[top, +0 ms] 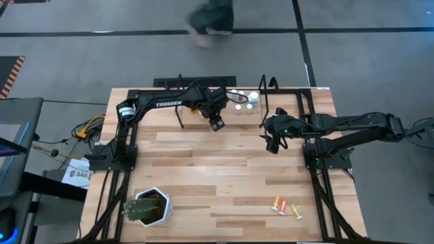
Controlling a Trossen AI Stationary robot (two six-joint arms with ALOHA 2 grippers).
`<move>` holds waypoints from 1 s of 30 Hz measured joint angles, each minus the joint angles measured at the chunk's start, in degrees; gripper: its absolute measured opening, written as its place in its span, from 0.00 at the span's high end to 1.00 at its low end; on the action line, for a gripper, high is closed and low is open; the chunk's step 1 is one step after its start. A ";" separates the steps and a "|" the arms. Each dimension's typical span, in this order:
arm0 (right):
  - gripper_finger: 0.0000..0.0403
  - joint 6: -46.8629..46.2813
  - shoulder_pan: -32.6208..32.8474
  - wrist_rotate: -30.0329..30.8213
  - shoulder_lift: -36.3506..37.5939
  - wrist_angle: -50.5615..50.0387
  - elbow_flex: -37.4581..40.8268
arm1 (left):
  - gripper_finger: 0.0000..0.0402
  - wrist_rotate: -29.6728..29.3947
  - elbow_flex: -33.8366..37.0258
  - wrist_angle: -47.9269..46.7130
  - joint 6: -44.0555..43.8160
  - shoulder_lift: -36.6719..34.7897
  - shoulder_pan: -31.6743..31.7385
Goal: Pick and place medicine bottles onto shelf by color
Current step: Put the pink pill bottle on the shelf, then put the yellow pill bottle on the shelf
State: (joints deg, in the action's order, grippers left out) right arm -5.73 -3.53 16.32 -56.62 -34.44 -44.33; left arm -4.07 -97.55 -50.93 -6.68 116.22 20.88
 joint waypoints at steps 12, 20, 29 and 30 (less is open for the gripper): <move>0.35 -2.57 0.00 -1.02 0.08 -13.27 -4.66 | 0.52 -2.41 -12.10 -3.74 1.10 -0.04 -0.84; 0.35 -15.64 5.79 -14.72 1.36 -21.57 -4.66 | 0.52 5.13 -11.93 -3.98 1.38 -0.09 -9.37; 0.35 -13.21 23.27 -15.10 -0.44 -21.63 -3.44 | 0.52 4.51 -11.83 -5.52 -1.29 -0.04 -21.85; 0.35 -12.55 25.19 -15.10 -0.93 -21.19 -3.44 | 0.52 4.18 -11.83 -6.30 -1.91 -0.04 -23.07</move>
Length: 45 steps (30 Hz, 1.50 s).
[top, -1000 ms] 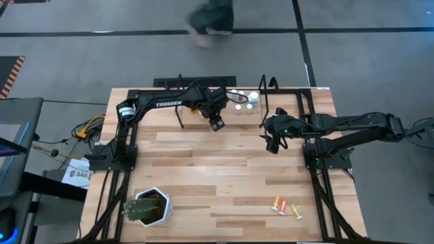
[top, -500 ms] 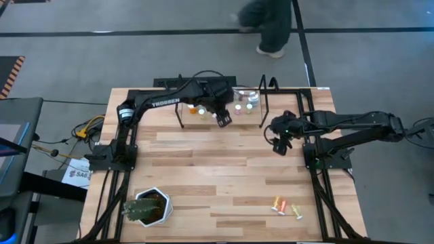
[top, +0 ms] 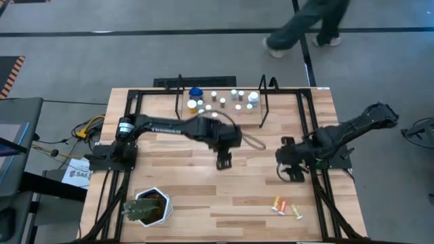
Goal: Pick and place medicine bottles onto shelf by color
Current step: Put the yellow pill bottle on the shelf
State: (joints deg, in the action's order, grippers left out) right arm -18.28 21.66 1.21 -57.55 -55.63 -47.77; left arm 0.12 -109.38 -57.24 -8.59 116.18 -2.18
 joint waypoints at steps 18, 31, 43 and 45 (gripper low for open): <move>0.35 3.24 22.19 0.42 -21.91 15.76 -1.38 | 0.52 -15.18 0.00 -2.99 -20.68 0.09 -20.01; 0.35 15.80 24.29 0.47 -31.81 16.29 -1.68 | 0.52 -18.51 0.00 2.32 -27.93 0.11 -24.87; 0.35 16.37 22.50 1.00 -33.10 20.02 -1.68 | 0.52 -18.55 0.00 2.74 -28.09 0.13 -24.87; 0.35 17.30 22.44 2.08 -34.43 20.20 -1.68 | 0.52 -18.58 0.00 2.73 -28.07 0.13 -24.87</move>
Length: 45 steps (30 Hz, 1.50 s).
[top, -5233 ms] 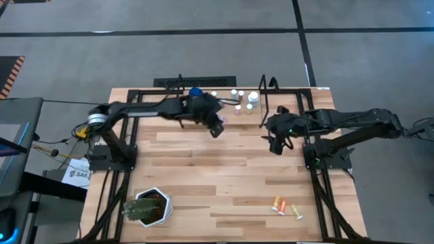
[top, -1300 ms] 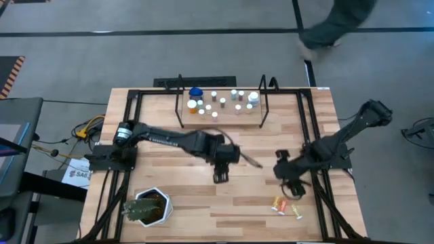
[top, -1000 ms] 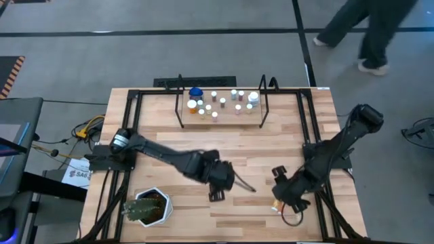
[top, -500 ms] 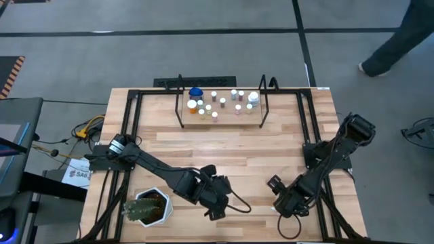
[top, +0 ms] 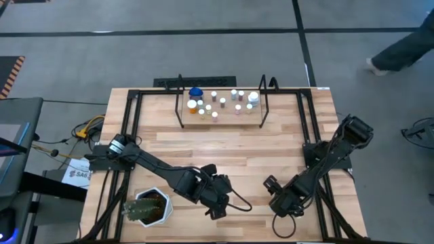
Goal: Pick and place medicine bottles onto shelf by color
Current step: Put the yellow pill bottle on the shelf
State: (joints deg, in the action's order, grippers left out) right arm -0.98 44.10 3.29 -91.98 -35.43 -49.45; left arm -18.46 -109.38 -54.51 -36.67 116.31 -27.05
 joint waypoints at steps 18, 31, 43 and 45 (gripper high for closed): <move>0.51 -0.83 -2.34 1.12 -2.06 -0.95 0.11 | 0.52 -0.37 0.00 0.01 -0.05 0.00 0.00; 0.67 -3.81 -3.76 -1.66 -2.06 0.78 0.11 | 0.52 -0.40 0.00 -0.04 -1.50 0.00 0.00; 0.49 -3.02 -3.76 -1.52 -2.03 1.22 0.07 | 0.52 -0.50 0.00 -0.54 -3.04 0.02 0.00; 0.48 -2.59 -3.76 -0.63 -2.03 1.34 0.07 | 0.52 -0.53 0.00 -0.54 -3.04 0.02 0.00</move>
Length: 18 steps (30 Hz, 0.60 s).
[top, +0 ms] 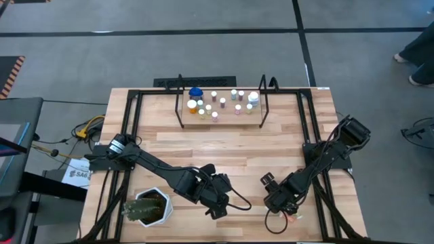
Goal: Pick and place medicine bottles onto shelf by color
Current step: Put the yellow pill bottle on the shelf
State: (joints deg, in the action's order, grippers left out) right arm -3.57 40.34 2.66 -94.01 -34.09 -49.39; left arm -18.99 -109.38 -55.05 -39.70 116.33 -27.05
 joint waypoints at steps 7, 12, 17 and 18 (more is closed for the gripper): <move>0.50 2.59 0.22 0.30 0.02 0.86 -0.02 | 0.52 -0.19 0.00 -0.07 0.00 0.00 0.00; 0.55 2.60 0.22 0.27 0.02 1.42 -0.02 | 0.52 -0.41 0.00 -0.09 -0.01 0.00 0.00; 0.64 2.56 0.22 0.15 0.04 1.46 -0.02 | 0.52 -0.43 0.00 -0.09 0.00 0.00 0.00; 0.65 2.56 0.22 0.11 0.04 1.59 -0.02 | 0.52 -0.43 0.00 -0.09 0.00 0.00 0.00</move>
State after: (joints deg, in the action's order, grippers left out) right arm -1.02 40.56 2.77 -93.97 -32.50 -49.41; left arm -19.42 -109.38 -55.13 -39.70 116.33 -27.05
